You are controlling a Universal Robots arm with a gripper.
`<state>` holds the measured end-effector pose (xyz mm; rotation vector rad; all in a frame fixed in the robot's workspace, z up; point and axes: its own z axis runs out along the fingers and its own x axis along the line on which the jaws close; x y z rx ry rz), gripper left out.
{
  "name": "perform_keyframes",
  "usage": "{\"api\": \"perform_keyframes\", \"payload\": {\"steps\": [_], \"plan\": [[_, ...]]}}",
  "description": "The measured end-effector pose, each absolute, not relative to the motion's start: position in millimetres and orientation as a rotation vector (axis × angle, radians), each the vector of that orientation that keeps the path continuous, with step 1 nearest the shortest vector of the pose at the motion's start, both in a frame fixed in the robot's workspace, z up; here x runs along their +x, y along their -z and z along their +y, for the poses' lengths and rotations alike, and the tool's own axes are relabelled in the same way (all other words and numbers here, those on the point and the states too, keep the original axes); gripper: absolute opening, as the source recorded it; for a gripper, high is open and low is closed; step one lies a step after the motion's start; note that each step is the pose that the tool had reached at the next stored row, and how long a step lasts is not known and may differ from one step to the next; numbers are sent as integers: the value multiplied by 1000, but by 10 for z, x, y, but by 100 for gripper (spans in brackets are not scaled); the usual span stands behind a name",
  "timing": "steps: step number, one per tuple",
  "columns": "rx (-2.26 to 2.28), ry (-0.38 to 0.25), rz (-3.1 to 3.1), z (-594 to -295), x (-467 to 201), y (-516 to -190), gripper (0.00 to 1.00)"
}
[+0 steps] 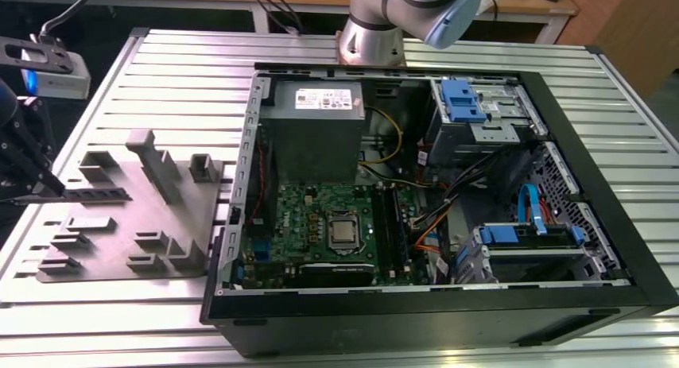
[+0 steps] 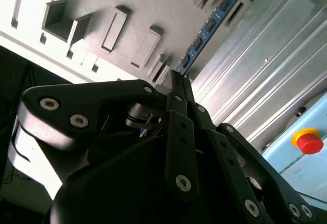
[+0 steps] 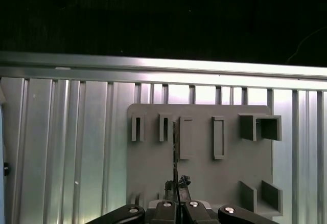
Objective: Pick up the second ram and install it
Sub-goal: 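Pick up the second ram and move it above second insertion slot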
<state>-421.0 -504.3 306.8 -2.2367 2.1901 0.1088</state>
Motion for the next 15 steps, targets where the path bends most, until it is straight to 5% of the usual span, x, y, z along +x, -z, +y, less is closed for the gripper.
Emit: {"api": "perform_keyframes", "payload": {"steps": [15], "plan": [[-2232,-101,2185,-5042,-4210,-3409,8]]}}
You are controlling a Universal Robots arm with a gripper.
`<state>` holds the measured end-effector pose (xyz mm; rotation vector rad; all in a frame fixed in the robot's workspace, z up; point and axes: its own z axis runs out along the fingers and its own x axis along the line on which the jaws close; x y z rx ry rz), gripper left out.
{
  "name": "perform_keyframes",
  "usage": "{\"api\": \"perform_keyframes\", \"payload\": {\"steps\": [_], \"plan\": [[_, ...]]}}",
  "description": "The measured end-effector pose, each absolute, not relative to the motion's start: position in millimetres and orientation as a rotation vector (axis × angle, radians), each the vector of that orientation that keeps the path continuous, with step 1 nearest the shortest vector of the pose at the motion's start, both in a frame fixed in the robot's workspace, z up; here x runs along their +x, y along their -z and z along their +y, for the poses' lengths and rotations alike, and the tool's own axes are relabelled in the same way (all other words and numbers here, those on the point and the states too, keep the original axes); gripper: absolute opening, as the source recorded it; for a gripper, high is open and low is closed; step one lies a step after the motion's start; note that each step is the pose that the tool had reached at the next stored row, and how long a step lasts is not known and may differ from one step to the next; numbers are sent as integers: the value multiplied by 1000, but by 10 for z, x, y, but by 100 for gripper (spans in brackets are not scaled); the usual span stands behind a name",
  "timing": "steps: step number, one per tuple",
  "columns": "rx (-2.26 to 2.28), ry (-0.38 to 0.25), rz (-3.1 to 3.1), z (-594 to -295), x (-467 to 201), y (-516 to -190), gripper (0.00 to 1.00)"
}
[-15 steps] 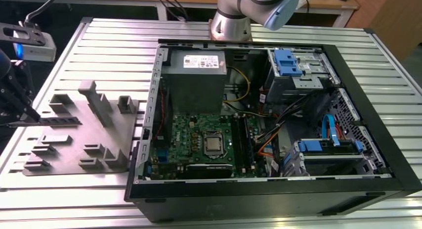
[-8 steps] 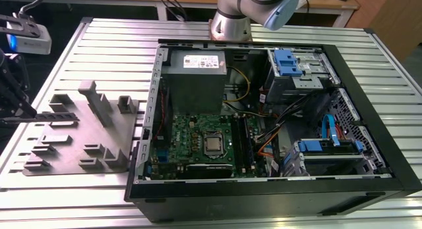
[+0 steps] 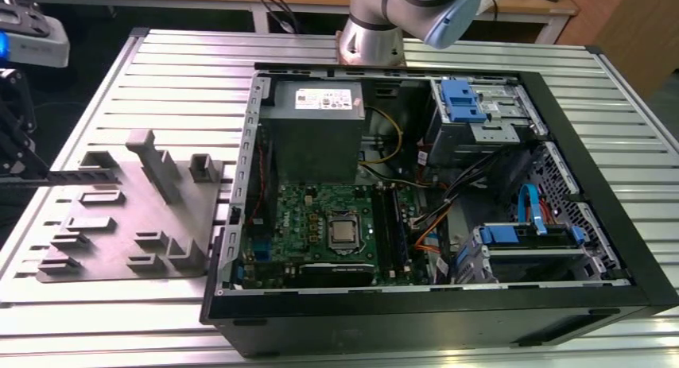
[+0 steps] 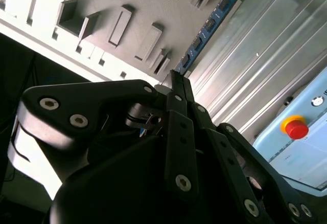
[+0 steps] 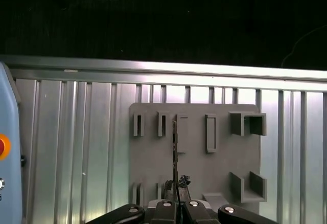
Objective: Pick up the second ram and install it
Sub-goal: 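Pick up the second ram and move it above second insertion slot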
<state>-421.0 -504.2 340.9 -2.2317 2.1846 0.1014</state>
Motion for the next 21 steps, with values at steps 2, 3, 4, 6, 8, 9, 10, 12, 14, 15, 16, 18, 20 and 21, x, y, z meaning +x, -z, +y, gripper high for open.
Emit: {"api": "perform_keyframes", "payload": {"steps": [2,3,4,6,8,9,10,12,14,15,16,18,20,21], "plan": [[-2230,-101,2183,-5042,-4210,-3454,8],[-2230,-101,2182,-5042,-4210,-3478,8],[-2229,-100,2182,-5042,-4210,-3499,8],[-2226,-101,2178,-5040,-4210,-3527,8],[-2224,-102,2176,-5039,-4210,-3565,8],[-2223,-102,2175,-5039,-4210,-3586,8],[-2222,-103,2174,-5039,-4211,-3605,8],[-2220,-105,2172,-5038,-4210,-3641,8],[-2217,-107,2169,-5036,-4210,-3670,8],[-2216,-108,2168,-5035,-4210,-3684,8],[-2215,-110,2166,-5032,-4209,-3700,8],[-2212,-112,2163,-5029,-4210,-3730,8],[-2209,-115,2161,-5025,-4210,-3763,8],[-2208,-116,2160,-5022,-4210,-3781,8]]}}
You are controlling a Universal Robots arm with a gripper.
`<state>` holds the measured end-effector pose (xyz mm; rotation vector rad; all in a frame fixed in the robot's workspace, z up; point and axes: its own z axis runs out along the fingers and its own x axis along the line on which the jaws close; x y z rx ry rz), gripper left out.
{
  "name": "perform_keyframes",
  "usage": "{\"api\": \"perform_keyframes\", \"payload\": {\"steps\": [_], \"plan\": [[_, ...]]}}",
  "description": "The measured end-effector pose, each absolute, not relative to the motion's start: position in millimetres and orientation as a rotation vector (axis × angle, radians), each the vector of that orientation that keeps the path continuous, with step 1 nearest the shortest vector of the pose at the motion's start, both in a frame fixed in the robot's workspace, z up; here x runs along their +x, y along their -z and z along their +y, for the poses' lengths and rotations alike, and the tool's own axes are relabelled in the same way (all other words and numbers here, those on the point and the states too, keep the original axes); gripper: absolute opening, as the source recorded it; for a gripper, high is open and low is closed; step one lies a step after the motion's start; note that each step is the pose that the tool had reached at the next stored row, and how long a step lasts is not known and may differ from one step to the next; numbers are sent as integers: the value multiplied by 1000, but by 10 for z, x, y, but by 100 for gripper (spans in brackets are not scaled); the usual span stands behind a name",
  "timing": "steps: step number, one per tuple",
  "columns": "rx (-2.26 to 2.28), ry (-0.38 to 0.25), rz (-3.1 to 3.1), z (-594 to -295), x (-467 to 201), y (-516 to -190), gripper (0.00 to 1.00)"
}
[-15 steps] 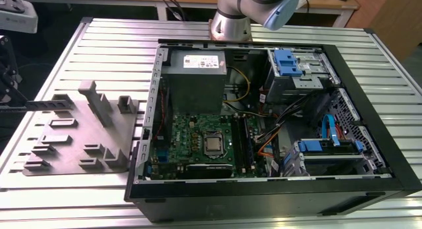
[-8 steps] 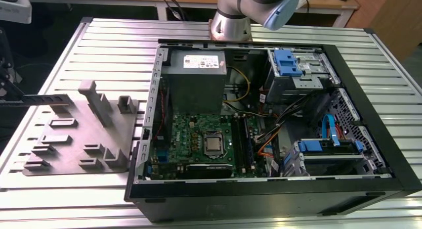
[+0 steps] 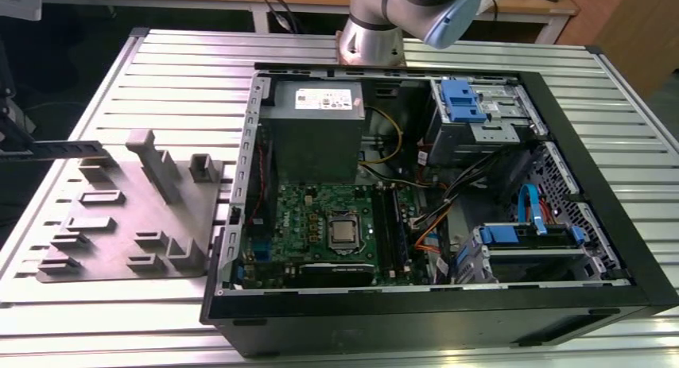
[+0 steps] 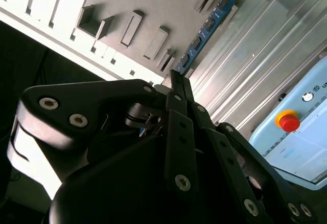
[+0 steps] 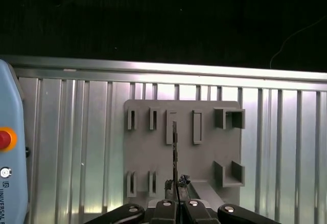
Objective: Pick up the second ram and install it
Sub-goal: 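Pick up the second ram and move it above second insertion slot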
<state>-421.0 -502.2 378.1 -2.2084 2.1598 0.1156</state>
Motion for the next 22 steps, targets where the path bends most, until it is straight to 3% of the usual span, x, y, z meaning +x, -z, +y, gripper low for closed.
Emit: {"api": "perform_keyframes", "payload": {"steps": [12,16,22], "plan": [[-2203,-119,2155,-4998,-4210,-3870,8],[-2219,-163,2174,-4998,-4199,-3870,8],[-2221,-169,2177,-4998,-4191,-3870,8]]}}
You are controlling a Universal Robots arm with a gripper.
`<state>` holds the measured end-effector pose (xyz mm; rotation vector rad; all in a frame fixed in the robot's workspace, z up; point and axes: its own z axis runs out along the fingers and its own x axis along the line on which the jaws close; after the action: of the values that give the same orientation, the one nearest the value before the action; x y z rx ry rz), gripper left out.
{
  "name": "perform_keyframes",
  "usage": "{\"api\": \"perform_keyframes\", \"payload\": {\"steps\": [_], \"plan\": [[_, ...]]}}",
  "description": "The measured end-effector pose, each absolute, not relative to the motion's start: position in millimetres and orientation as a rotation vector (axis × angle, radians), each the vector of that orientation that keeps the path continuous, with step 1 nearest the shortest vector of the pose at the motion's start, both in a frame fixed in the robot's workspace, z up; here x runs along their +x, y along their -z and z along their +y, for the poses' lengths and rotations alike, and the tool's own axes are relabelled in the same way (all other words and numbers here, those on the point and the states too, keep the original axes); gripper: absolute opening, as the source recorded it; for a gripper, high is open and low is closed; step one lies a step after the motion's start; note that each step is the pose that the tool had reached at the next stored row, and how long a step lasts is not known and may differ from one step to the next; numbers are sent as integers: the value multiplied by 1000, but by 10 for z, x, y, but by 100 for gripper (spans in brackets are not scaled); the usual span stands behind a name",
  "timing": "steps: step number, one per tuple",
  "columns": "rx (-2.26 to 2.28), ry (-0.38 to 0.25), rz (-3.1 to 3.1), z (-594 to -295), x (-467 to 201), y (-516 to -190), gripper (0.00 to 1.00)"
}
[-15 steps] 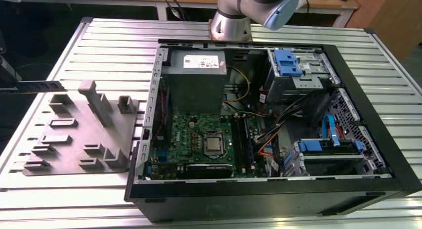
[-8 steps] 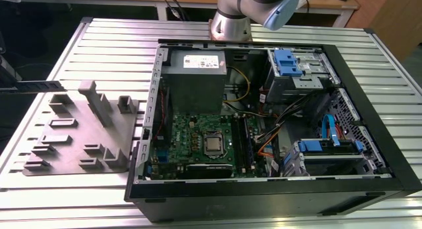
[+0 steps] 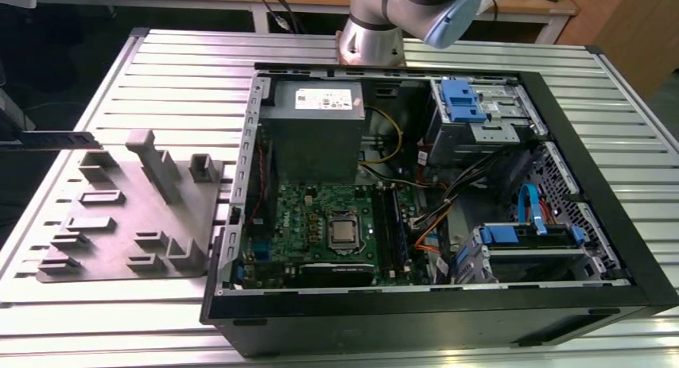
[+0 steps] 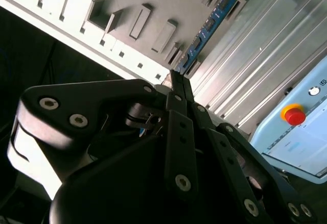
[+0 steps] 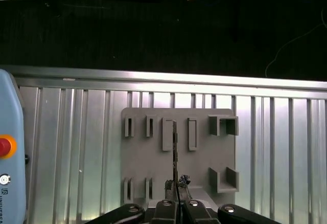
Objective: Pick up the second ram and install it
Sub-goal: 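Pick up the second ram and move it above second insertion slot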
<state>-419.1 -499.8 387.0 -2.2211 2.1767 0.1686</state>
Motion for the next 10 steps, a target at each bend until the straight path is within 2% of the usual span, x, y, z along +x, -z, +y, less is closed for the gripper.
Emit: {"api": "perform_keyframes", "payload": {"steps": [10], "plan": [[-2221,-169,2177,-4998,-3899,-3869,8]]}}
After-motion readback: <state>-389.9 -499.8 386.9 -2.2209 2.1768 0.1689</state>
